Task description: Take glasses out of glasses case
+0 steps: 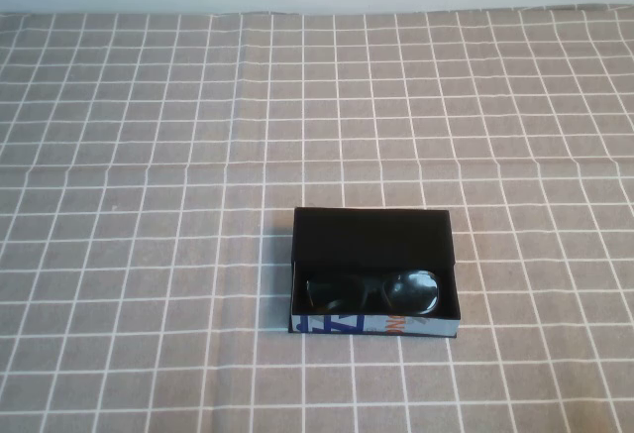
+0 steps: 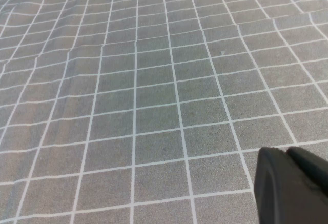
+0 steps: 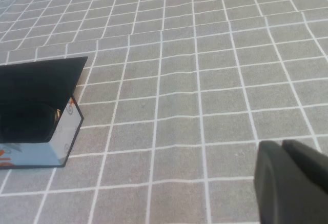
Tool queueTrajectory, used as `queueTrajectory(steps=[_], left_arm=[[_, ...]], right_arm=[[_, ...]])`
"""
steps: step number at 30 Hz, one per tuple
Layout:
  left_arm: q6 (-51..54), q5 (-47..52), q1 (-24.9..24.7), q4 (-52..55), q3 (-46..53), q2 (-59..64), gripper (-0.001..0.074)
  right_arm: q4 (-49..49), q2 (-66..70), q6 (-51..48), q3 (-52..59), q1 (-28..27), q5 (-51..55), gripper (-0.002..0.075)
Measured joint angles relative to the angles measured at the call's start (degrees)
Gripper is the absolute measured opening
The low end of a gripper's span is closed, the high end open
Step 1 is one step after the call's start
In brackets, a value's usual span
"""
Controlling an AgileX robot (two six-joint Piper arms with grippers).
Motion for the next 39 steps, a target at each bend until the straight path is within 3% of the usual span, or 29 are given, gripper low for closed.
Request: queueTrajectory(steps=[12,30,33,39], left_arm=[[0.00,0.00,0.00,0.00,0.00,0.00,-0.0004],[0.00,0.00,0.00,0.00,0.00,0.00,-0.0005],[0.00,0.00,0.00,0.00,0.00,0.00,-0.0004],[0.00,0.00,0.00,0.00,0.00,0.00,-0.0004]], right_arm=[[8.53,0.00,0.00,0.00,0.00,-0.38,-0.0018],[6.54,0.00,0.00,0.00,0.00,-2.15,-0.0018],[14.02,0.00,0.00,0.00,0.00,-3.44,-0.0018],[42.58,0.00,0.00,0.00,0.00,-6.61,-0.0018]])
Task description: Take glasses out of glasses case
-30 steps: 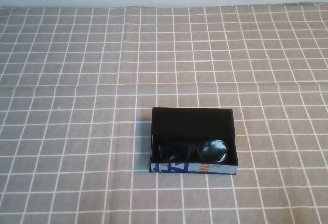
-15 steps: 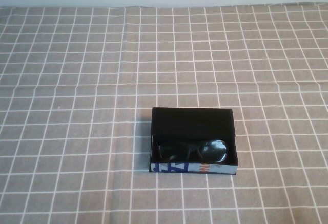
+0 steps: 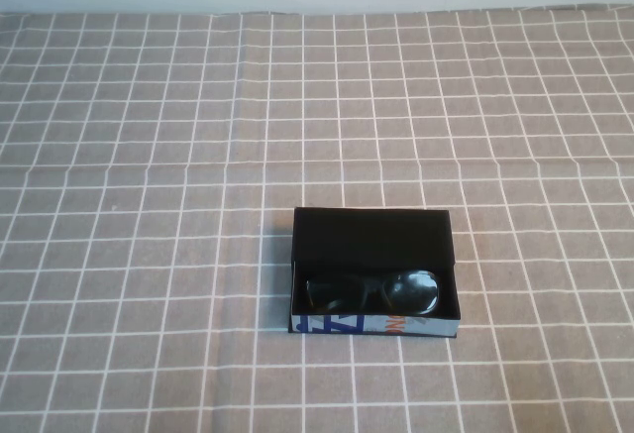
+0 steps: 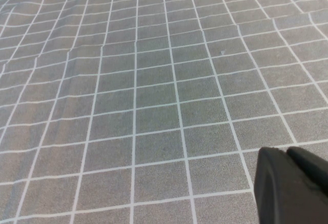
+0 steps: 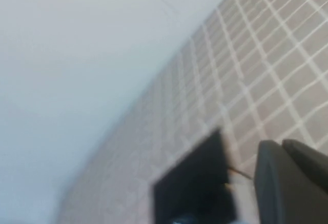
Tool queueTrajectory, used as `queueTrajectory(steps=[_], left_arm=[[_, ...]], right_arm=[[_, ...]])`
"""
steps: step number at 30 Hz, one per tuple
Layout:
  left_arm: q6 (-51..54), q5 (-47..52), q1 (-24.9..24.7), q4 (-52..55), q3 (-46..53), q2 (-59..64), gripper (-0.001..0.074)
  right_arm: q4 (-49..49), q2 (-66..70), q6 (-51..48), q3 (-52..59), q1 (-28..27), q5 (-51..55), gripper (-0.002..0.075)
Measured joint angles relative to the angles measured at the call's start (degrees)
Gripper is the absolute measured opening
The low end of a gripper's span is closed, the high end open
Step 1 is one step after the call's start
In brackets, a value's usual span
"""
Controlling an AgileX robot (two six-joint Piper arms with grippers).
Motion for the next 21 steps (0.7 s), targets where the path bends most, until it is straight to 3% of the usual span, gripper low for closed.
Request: queueTrajectory(steps=[3,9,15,21], left_arm=[[0.00,0.00,0.00,0.00,0.00,0.00,-0.0004],[0.00,0.00,0.00,0.00,0.00,0.00,-0.0004],[0.00,0.00,0.00,0.00,0.00,0.00,-0.0004],[0.00,0.00,0.00,0.00,0.00,0.00,-0.0004]], right_arm=[[8.65,0.00,0.00,0.00,0.00,-1.40,-0.0018],[9.58,0.00,0.00,0.00,0.00,-3.00,-0.0018],[5.52,0.00,-5.78,-1.67,0.00,1.10,-0.0018],[-7.73,6.41,-16.00,-14.77,0.00,12.21,-0.0018]])
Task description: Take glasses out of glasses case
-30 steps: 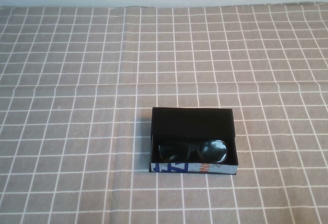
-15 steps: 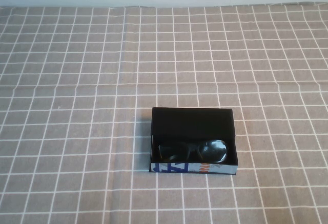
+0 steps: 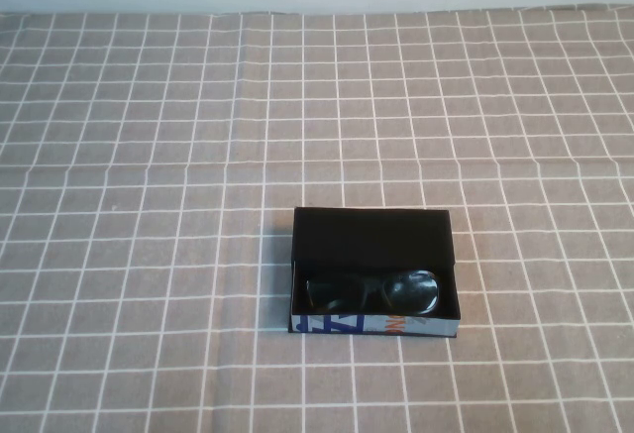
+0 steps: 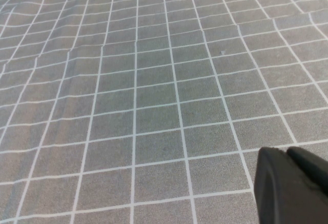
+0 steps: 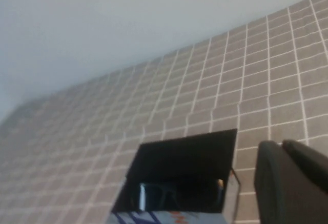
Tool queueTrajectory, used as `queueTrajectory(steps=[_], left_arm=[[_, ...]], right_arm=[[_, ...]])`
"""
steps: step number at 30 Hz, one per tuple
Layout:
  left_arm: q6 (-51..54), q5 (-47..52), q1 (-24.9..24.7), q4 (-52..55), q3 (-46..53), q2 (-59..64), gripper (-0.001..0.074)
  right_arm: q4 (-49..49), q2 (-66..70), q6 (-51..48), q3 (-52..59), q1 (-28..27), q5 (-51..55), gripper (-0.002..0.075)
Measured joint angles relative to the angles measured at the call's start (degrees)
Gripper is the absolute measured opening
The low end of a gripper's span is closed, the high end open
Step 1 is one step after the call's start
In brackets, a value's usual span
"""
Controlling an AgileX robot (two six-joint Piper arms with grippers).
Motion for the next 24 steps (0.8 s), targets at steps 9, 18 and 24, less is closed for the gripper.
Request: queueTrajectory(steps=[9,18,24], left_arm=[[0.00,0.00,0.00,0.00,0.00,0.00,-0.0004],[0.00,0.00,0.00,0.00,0.00,0.00,-0.0004],[0.00,0.00,0.00,0.00,0.00,0.00,-0.0004]], right_arm=[[-12.16,25.48,-15.64,-20.77,0.00,13.09,-0.0018],[-9.88,53.60,-32.85,-40.97,0.00,30.94,-0.0018],[-14.59,67.96,-37.21,-52.41,6.83,36.27,-0.0018]])
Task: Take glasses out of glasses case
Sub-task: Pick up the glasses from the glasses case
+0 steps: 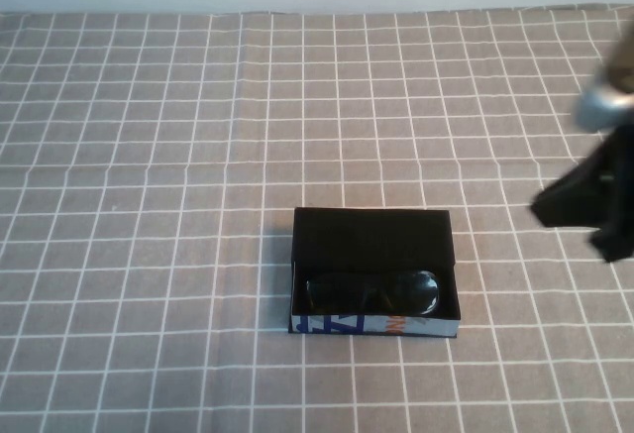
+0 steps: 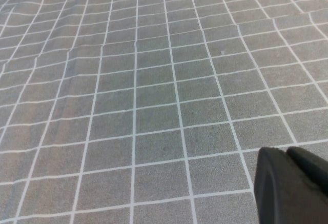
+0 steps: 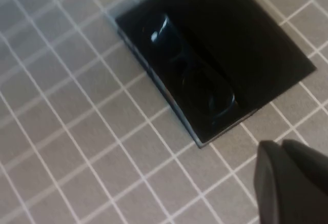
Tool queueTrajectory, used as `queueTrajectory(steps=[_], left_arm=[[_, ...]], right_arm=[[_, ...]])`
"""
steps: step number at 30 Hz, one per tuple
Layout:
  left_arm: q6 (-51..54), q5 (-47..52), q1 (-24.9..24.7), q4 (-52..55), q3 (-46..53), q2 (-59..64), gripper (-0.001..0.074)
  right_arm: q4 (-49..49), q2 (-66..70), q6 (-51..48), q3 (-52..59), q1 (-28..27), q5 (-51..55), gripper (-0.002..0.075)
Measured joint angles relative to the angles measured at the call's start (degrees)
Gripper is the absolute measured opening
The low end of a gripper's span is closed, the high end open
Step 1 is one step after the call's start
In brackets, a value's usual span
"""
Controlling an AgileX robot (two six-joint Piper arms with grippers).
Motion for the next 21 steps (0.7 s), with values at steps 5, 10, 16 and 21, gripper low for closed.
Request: queueTrajectory(steps=[5,10,16,21], left_arm=[[0.00,0.00,0.00,0.00,0.00,0.00,-0.0004],[0.00,0.00,0.00,0.00,0.00,0.00,-0.0004],[0.00,0.00,0.00,0.00,0.00,0.00,-0.0004],[0.00,0.00,0.00,0.00,0.00,0.00,-0.0004]], right_arm=[[-9.67,10.46,-0.68,-7.61,9.16,-0.18,-0.0016],[-14.90,19.24,-2.48,-13.43,15.28,-0.53,0.0057],[-19.09,28.00,-3.49,-17.90,20.26,-1.14,0.0380],[-22.99,33.03,-3.63,-19.25,22.98,-1.84,0.0436]])
